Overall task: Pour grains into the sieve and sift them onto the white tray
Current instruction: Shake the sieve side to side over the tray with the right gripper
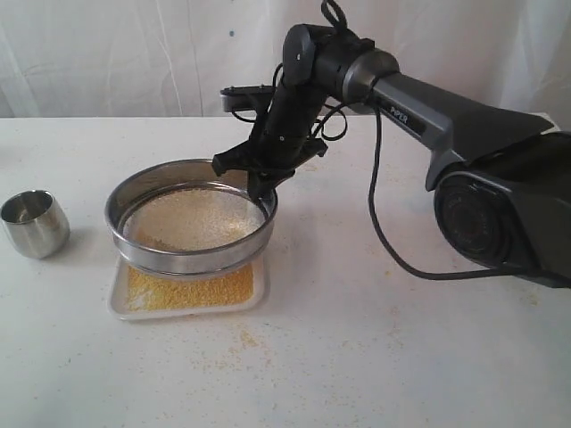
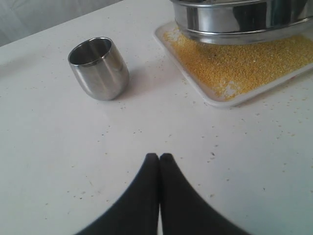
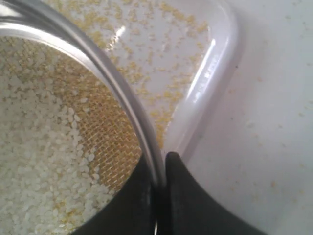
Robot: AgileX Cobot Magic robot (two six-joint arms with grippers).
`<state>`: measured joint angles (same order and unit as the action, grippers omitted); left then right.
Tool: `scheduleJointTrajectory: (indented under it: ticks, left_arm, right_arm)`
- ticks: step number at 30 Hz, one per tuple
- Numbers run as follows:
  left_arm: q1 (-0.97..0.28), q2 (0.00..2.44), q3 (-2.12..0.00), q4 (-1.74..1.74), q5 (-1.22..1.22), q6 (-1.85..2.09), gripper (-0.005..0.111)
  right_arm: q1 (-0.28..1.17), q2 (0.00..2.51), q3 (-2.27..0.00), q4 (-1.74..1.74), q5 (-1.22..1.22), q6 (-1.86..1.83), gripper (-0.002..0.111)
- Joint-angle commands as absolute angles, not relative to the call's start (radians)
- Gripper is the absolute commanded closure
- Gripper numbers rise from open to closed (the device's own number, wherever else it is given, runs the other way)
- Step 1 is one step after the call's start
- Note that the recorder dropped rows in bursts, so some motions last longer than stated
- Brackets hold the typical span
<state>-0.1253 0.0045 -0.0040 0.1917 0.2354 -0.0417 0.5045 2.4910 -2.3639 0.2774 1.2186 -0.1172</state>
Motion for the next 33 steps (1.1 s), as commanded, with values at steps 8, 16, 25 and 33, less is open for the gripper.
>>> scheduleJointTrajectory:
  ticks: [8, 16, 25, 33]
  left_arm:
    - [-0.130, 0.000, 0.000, 0.192, 0.237, -0.041, 0.107]
    - [-0.130, 0.000, 0.000, 0.192, 0.237, -0.041, 0.107]
    - [-0.130, 0.000, 0.000, 0.192, 0.237, -0.041, 0.107]
    - [-0.130, 0.000, 0.000, 0.192, 0.237, -0.041, 0.107]
  right_arm:
    - [0.526, 2.400, -2.372, 0.251, 1.221, -0.134, 0.108]
    - [0.526, 2.362, -2.372, 0.187, 1.221, -0.129, 0.108]
    - [0.528, 2.299, -2.271, 0.171, 1.220, -0.129, 0.108]
    - [0.531, 2.213, -2.134, 0.177, 1.111, -0.129, 0.108]
